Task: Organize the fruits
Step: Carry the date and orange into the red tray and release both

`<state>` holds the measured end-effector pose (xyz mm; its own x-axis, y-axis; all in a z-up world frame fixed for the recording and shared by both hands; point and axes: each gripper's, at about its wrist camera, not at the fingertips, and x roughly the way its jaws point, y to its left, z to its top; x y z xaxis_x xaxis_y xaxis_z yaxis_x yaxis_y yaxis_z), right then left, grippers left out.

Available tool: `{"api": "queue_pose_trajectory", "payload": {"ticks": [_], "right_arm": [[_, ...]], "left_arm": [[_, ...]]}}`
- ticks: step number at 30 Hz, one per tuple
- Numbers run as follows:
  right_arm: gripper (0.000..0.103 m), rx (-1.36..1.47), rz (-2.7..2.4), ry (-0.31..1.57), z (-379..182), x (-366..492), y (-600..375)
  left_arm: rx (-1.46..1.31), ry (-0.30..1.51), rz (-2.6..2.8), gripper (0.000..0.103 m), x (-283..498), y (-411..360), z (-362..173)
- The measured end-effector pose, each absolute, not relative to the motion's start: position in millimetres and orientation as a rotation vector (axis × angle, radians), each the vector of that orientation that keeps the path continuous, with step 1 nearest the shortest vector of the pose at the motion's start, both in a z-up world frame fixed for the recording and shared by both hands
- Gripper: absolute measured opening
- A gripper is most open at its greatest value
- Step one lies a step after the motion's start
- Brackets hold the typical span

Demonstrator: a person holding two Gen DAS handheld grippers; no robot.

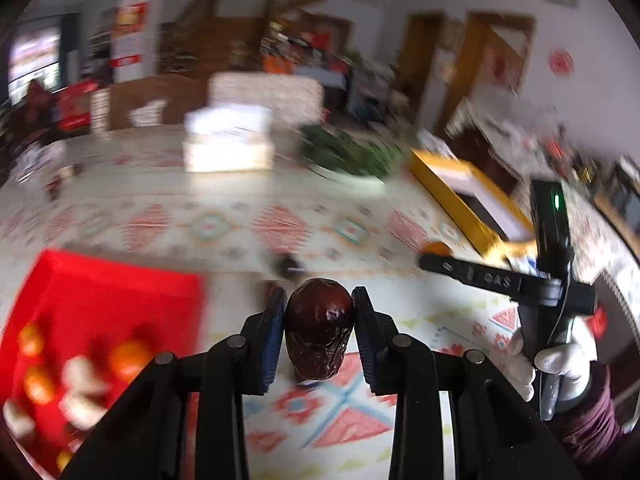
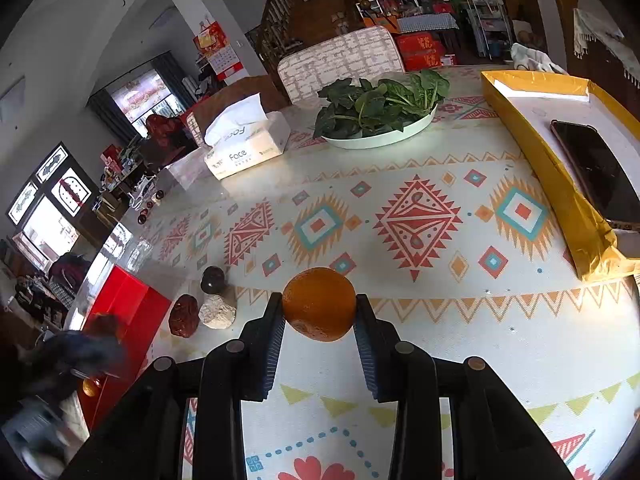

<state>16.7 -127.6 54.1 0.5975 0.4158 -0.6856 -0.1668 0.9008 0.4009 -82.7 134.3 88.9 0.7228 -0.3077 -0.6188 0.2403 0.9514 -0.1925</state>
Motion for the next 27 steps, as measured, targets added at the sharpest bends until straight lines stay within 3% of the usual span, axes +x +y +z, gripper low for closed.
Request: {"api": "queue_pose_trajectory", "payload": {"ticks": [13, 18, 27], "right_arm": [[0.038, 0.233, 0.433, 0.819, 95.8, -7.0, -58.0], [0.038, 0.13, 0.597, 0.861, 109.7, -15.6, 26.7], [0.038, -0.017, 0.779, 0.988, 72.5, -32.5, 144.0]], "left_arm": [[-0.269, 0.707, -0.013, 0.032, -94.3, 312.7, 96.4], [-0.326, 0.771, -0.003, 0.032, -64.5, 335.0, 75.3], [-0.34, 0.874, -0.001, 0.032, -17.3, 341.9, 41.0]]}}
